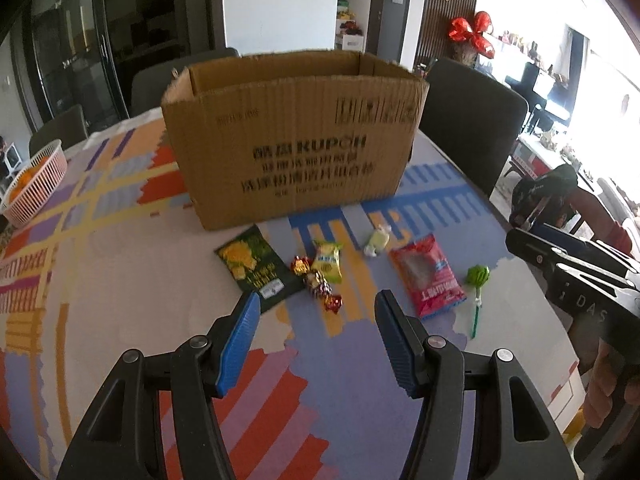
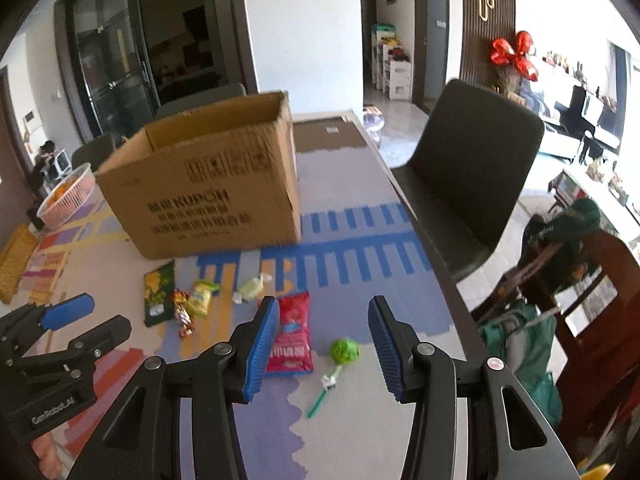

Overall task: Organize snacks
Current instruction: 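Move both open tools back toward the remaining snacks on the mat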

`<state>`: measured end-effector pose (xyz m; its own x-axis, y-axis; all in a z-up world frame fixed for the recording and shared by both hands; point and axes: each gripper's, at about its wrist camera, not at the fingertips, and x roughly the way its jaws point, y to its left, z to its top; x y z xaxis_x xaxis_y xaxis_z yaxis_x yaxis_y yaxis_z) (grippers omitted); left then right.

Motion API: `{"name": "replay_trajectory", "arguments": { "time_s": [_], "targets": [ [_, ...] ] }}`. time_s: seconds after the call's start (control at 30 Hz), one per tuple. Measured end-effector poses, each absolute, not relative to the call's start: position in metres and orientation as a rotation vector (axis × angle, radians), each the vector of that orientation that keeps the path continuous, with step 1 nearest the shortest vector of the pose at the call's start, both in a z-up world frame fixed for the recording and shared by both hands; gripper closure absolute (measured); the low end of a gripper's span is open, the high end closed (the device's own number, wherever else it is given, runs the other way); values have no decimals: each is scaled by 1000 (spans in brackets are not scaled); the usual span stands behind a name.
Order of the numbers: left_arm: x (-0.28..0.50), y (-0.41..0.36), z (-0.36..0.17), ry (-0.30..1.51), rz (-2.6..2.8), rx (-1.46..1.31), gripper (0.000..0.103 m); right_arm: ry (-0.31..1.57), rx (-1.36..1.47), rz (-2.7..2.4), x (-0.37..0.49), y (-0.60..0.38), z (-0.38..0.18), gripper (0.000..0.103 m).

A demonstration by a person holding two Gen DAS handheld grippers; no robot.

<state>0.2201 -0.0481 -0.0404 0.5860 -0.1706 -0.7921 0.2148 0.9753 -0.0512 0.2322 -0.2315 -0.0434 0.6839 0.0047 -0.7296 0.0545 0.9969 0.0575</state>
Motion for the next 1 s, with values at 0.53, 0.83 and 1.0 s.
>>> {"name": "replay_trajectory", "arguments": {
  "time_s": [0.53, 0.83, 1.0],
  "targets": [
    [233, -52, -78, 951, -211, 61, 45, 944, 140, -96, 230, -245, -94, 55],
    [263, -53, -98, 981, -223, -4, 64, 972, 156, -129, 243, -248, -110, 55],
    [271, -56, -106, 993, -215, -6, 72, 978, 157, -140, 248, -250, -117, 56]
  ]
}}
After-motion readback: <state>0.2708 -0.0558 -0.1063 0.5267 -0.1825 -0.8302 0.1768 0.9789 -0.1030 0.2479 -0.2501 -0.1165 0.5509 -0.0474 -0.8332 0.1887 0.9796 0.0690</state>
